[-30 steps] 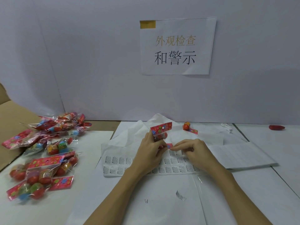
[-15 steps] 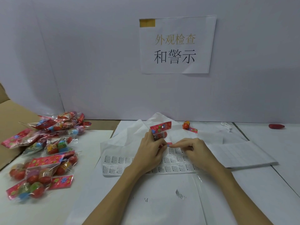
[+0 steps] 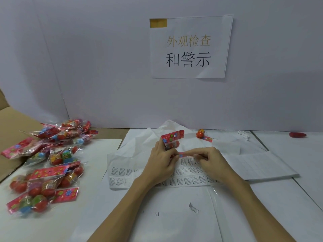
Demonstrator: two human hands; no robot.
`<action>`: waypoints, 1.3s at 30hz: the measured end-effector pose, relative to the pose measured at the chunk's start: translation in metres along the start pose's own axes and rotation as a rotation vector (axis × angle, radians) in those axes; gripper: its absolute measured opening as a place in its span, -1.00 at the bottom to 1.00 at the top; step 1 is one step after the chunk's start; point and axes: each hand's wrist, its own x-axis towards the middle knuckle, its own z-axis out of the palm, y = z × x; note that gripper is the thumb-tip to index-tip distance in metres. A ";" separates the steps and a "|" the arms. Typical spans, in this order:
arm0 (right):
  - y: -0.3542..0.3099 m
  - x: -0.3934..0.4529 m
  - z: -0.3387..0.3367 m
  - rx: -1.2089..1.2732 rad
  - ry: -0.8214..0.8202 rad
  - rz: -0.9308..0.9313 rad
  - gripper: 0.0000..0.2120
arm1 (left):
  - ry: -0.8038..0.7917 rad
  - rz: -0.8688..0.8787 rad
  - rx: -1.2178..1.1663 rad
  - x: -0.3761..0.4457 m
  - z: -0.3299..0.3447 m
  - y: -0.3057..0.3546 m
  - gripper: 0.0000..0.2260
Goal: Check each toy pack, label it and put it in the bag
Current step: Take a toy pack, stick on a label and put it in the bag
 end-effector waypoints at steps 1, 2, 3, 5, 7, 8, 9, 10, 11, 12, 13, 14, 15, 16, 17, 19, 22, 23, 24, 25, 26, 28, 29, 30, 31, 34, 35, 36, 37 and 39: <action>0.000 0.000 0.000 0.000 -0.010 -0.008 -0.41 | -0.002 -0.005 -0.001 0.000 0.000 0.000 -0.90; 0.000 0.000 0.000 -0.005 -0.022 -0.011 -0.38 | -0.004 -0.008 -0.003 0.000 0.000 0.000 -0.90; 0.001 0.001 0.000 -0.010 -0.035 -0.008 -0.36 | -0.005 -0.009 -0.007 0.000 0.000 0.000 -0.91; 0.002 0.001 0.001 -0.018 -0.046 0.005 -0.36 | -0.009 -0.010 -0.008 0.000 0.000 0.001 -0.91; 0.002 0.002 0.000 -0.024 -0.040 0.016 -0.37 | -0.012 -0.015 -0.001 0.000 0.000 0.001 -0.90; 0.001 0.002 0.000 -0.020 -0.036 0.018 -0.38 | -0.017 -0.018 0.002 0.000 0.000 0.001 -0.89; 0.001 0.002 0.000 -0.013 -0.034 0.019 -0.38 | -0.022 -0.019 0.003 0.000 0.000 0.002 -0.89; 0.002 0.002 -0.001 -0.009 -0.032 0.026 -0.39 | -0.023 -0.020 0.000 0.000 0.000 0.002 -0.88; 0.002 0.002 -0.001 -0.009 -0.031 0.036 -0.38 | -0.019 -0.024 -0.009 0.000 0.000 0.002 -0.88; 0.003 0.002 0.000 -0.006 -0.029 0.042 -0.38 | -0.014 -0.033 -0.023 0.000 -0.001 0.003 -0.88; 0.003 0.002 0.000 0.003 -0.020 0.035 -0.39 | -0.012 -0.043 -0.037 0.000 -0.002 0.003 -0.89; 0.002 0.002 0.001 0.019 -0.005 0.019 -0.44 | -0.013 -0.051 -0.045 0.001 -0.002 0.003 -0.89; 0.000 0.001 0.003 0.045 0.009 0.001 -0.52 | -0.015 -0.056 -0.047 0.001 -0.003 0.003 -0.89; -0.003 0.000 0.005 0.078 0.018 -0.012 -0.62 | -0.016 -0.059 -0.049 0.001 -0.003 0.003 -0.88; -0.005 0.000 0.007 0.105 0.020 -0.019 -0.72 | -0.016 -0.061 -0.053 0.001 -0.004 0.003 -0.87; -0.007 -0.001 0.012 0.110 0.022 -0.033 -0.79 | -0.020 -0.062 -0.061 0.001 -0.005 0.004 -0.86; -0.005 0.000 0.015 0.085 0.061 -0.037 -0.83 | -0.013 -0.052 -0.102 0.000 -0.005 0.005 -0.89; -0.005 0.000 0.015 0.088 0.071 -0.034 -0.85 | -0.007 -0.052 -0.134 0.000 -0.006 0.005 -0.89; -0.005 0.001 0.015 0.089 0.078 -0.031 -0.86 | -0.002 -0.057 -0.171 0.000 -0.006 0.005 -0.90; -0.005 0.001 0.015 0.088 0.083 -0.029 -0.86 | -0.001 -0.063 -0.204 0.000 -0.007 0.006 -0.90; -0.005 0.002 0.015 0.087 0.088 -0.028 -0.86 | -0.003 -0.066 -0.226 0.000 -0.008 0.006 -0.91; -0.005 0.002 0.015 0.088 0.093 -0.026 -0.84 | -0.005 -0.047 -0.251 0.000 -0.009 0.007 -0.93; -0.005 0.002 0.015 0.089 0.093 -0.021 -0.84 | -0.004 -0.031 -0.265 0.000 -0.010 0.007 -0.94; -0.005 0.002 0.015 0.086 0.092 -0.015 -0.85 | -0.003 -0.017 -0.275 0.000 -0.011 0.007 -0.96; -0.005 0.002 0.016 0.080 0.092 -0.010 -0.86 | -0.004 -0.007 -0.273 0.000 -0.011 0.007 -0.96; -0.005 0.002 0.016 0.065 0.087 -0.013 -0.88 | -0.028 -0.002 -0.217 0.001 -0.008 0.004 -0.91; -0.005 0.002 0.015 0.070 0.076 -0.020 -0.88 | -0.037 -0.005 -0.195 0.001 -0.007 0.003 -0.90; -0.005 0.001 0.014 0.077 0.062 -0.029 -0.87 | -0.042 -0.005 -0.177 0.001 -0.006 0.003 -0.88; -0.005 0.001 0.013 0.085 0.048 -0.037 -0.85 | -0.042 -0.005 -0.166 0.001 -0.006 0.003 -0.87; -0.004 0.000 0.012 0.096 0.039 -0.042 -0.83 | -0.037 -0.003 -0.160 0.001 -0.005 0.002 -0.86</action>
